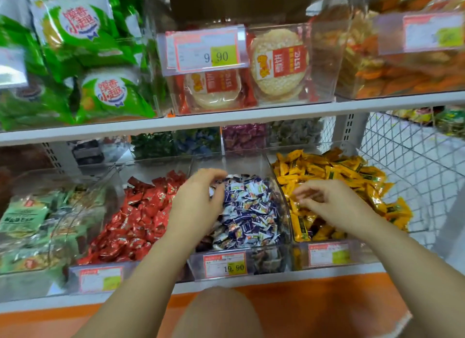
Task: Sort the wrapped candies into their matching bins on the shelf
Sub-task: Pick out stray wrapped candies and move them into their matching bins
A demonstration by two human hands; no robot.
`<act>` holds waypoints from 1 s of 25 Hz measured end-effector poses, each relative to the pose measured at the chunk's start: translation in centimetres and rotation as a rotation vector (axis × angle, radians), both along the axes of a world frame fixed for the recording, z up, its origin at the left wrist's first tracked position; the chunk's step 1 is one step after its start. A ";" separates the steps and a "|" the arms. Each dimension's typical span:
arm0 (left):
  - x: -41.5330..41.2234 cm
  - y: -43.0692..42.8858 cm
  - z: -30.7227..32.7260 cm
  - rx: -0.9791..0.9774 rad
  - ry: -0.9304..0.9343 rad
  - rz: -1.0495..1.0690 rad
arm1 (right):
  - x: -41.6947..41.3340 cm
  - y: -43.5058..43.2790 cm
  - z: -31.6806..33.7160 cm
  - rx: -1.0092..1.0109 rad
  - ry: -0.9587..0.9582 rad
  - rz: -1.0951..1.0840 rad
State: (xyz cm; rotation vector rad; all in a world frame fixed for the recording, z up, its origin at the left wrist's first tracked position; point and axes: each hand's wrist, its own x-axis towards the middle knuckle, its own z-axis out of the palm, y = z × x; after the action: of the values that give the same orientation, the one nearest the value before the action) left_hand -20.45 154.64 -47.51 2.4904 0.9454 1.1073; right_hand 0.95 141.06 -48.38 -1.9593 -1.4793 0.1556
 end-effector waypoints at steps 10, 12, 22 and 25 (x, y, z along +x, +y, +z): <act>9.3 -2.2 -3.8 -0.041 0.244 -0.411 | 2.2 0.6 -1.0 -0.482 -0.455 0.208; 9.4 -1.8 -4.1 -0.051 0.235 -0.429 | 2.6 0.8 -1.1 -0.519 -0.481 0.213; 9.6 -0.9 -4.6 -0.049 0.219 -0.459 | 6.7 1.1 -0.5 0.029 -0.279 -0.256; 9.5 -0.9 -4.5 -0.059 0.225 -0.474 | 8.2 2.6 -0.9 -0.052 -0.411 -0.479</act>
State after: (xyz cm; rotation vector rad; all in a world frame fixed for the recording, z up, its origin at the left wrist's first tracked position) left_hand -10.94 153.78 -52.05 2.6291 0.3871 0.6503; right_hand 9.17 143.62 -49.30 -2.4275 -1.1969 -0.4460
